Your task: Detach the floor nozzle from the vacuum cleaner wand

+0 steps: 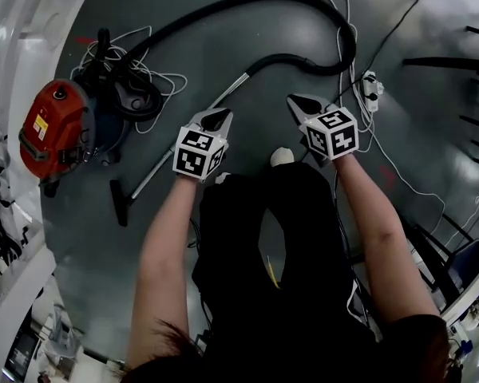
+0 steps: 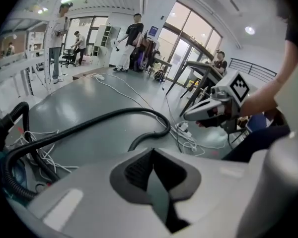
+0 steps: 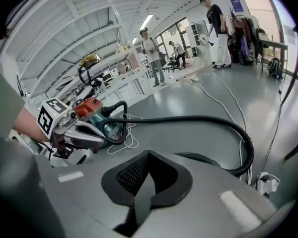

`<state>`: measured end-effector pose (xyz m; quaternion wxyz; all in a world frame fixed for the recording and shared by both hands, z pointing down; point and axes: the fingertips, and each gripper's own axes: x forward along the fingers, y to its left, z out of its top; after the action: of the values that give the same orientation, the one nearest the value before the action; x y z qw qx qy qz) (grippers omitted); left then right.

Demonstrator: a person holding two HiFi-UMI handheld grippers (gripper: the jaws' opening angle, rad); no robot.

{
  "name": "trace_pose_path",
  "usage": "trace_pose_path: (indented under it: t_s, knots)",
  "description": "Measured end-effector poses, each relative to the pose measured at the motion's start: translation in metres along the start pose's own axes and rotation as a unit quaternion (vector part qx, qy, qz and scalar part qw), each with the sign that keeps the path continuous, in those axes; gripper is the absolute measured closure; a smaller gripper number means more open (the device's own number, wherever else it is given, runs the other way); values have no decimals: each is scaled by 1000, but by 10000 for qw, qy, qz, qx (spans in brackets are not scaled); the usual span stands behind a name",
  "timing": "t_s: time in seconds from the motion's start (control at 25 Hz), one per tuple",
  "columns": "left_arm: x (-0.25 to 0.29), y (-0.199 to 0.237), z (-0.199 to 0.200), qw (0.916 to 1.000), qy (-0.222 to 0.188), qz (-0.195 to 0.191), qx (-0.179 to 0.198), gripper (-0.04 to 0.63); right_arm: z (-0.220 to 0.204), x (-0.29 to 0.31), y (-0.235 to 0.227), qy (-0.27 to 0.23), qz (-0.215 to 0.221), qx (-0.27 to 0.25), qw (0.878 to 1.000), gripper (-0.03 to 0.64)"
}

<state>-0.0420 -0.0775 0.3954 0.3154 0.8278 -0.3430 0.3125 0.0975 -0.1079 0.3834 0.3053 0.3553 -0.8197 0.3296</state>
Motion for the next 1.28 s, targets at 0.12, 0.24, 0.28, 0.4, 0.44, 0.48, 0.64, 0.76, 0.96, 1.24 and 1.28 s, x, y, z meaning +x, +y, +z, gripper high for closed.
trace_pose_path:
  t_s: [0.12, 0.24, 0.28, 0.4, 0.44, 0.48, 0.64, 0.76, 0.96, 1.24, 1.28]
  knots:
    - [36, 25, -13, 9998, 76, 81, 156, 586, -13, 34, -20, 0, 15, -116, 9999, 624]
    - [74, 45, -29, 9995, 114, -23, 285, 586, -27, 68, -37, -29, 67, -218, 9997, 624]
    - [87, 52, -34, 9993, 130, -86, 336, 586, -33, 80, -43, -40, 91, -240, 9997, 624]
    - [124, 71, -49, 9980, 208, -202, 560, 586, -54, 119, -59, -32, 182, -325, 9993, 624]
    - [135, 77, -53, 9974, 237, -180, 661, 586, -61, 132, -64, -21, 226, -371, 9991, 624]
    - [144, 84, -56, 9967, 250, -145, 761, 586, -68, 145, -68, -14, 275, -421, 9987, 624]
    - [177, 100, -68, 9948, 188, -228, 970, 586, -93, 188, -86, -29, 317, -573, 9979, 624]
    - [200, 107, -85, 9926, 303, -220, 1159, 586, -104, 210, -95, -114, 329, -589, 9977, 624]
    - [221, 114, -98, 9893, 297, 96, 1425, 586, -110, 228, -103, -177, 395, -604, 9972, 624]
    - [240, 112, -126, 9827, 836, 103, 1648, 492, -112, 237, -103, -470, 496, -402, 9969, 624]
    - [242, 112, -127, 9827, 828, 108, 1651, 489, -112, 239, -104, -490, 462, -337, 9972, 624]
